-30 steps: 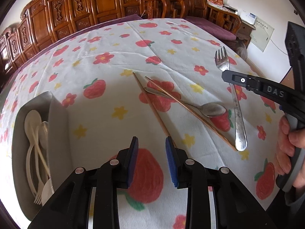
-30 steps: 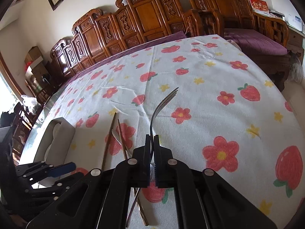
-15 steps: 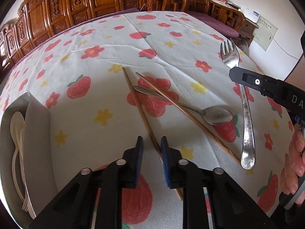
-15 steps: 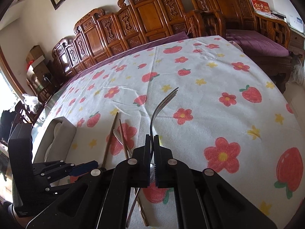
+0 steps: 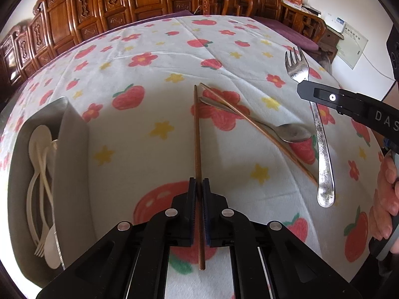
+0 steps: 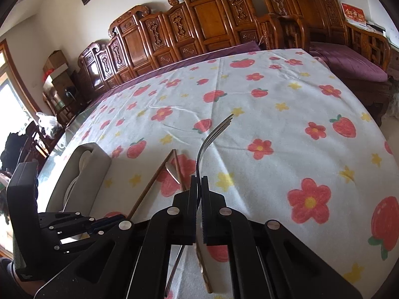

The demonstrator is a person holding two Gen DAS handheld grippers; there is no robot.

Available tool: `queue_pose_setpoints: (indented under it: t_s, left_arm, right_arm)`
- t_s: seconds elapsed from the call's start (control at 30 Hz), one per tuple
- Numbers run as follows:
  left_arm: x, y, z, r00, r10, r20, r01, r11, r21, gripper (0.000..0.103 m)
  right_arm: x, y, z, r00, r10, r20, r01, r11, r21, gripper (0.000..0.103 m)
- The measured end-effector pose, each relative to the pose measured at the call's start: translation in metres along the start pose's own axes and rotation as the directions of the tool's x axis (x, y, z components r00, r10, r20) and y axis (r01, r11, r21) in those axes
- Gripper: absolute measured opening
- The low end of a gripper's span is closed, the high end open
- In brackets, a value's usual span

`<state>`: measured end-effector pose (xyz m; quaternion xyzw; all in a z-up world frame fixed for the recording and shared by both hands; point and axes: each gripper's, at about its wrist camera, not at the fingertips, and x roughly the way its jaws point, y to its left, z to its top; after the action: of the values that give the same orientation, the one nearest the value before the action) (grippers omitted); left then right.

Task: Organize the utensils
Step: 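Grasp a wooden chopstick with the left tool while the right tool holds the metal fork, then lower the chopstick into the metal tray and open the left tool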

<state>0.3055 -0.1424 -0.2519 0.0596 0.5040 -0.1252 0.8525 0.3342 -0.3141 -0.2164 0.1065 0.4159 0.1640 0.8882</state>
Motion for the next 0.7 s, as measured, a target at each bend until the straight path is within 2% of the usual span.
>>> queue_pose_setpoints:
  t_s: [0.33,0.7]
  left_arm:
    - [-0.037,0.015,-0.007,0.998,0.007,0.064,-0.007,1.000,-0.002,0.004]
    - [-0.079,0.042,-0.011,0.992,0.021,0.121,-0.019,1.000,-0.016,0.004]
  right_arm:
    - [-0.002,0.026,0.000,0.999,0.042,-0.003,-0.042,0.998,-0.052,0.004]
    - [-0.007,0.073,-0.007,0.994,0.109,-0.017,-0.111,0.982,-0.151,0.004]
